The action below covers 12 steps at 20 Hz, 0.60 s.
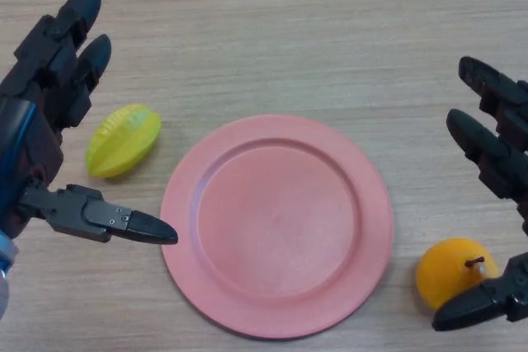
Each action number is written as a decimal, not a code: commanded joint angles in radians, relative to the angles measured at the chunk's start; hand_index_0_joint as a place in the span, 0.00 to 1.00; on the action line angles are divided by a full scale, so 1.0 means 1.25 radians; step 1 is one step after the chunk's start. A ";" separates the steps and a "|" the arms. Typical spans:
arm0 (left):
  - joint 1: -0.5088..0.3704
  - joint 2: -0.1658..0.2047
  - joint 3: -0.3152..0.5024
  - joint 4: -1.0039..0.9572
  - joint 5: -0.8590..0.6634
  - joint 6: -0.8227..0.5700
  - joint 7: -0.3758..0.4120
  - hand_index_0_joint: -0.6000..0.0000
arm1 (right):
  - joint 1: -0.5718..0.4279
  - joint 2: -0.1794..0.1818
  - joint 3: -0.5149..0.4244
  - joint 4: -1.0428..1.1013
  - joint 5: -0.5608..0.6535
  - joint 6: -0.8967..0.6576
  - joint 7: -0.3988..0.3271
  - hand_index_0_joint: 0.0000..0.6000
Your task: Pick up the yellow pear and place it on the plate
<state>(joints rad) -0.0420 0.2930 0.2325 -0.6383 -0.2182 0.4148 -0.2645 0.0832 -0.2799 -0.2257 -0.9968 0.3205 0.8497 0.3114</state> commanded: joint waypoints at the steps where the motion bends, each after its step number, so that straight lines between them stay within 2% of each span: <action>1: -0.022 0.033 0.044 -0.033 0.006 -0.107 -0.011 1.00 | -0.001 -0.020 -0.059 -0.040 0.025 -0.081 -0.017 0.00; 4: -0.022 0.035 0.044 -0.029 0.006 -0.102 -0.018 1.00 | 0.005 -0.032 -0.061 -0.040 0.043 -0.080 -0.032 0.00; 8: -0.036 0.033 0.037 -0.017 0.001 -0.104 -0.008 1.00 | -0.004 -0.019 -0.056 -0.040 0.003 -0.070 -0.006 0.00; 12: -0.039 0.034 0.025 -0.007 0.009 -0.108 -0.001 1.00 | -0.011 0.007 -0.053 -0.032 -0.053 -0.097 0.034 0.00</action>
<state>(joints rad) -0.0617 0.2931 0.2194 -0.6017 -0.2182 0.4148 -0.2825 0.0807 -0.2546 -0.2477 -0.9947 0.2522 0.8515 0.3574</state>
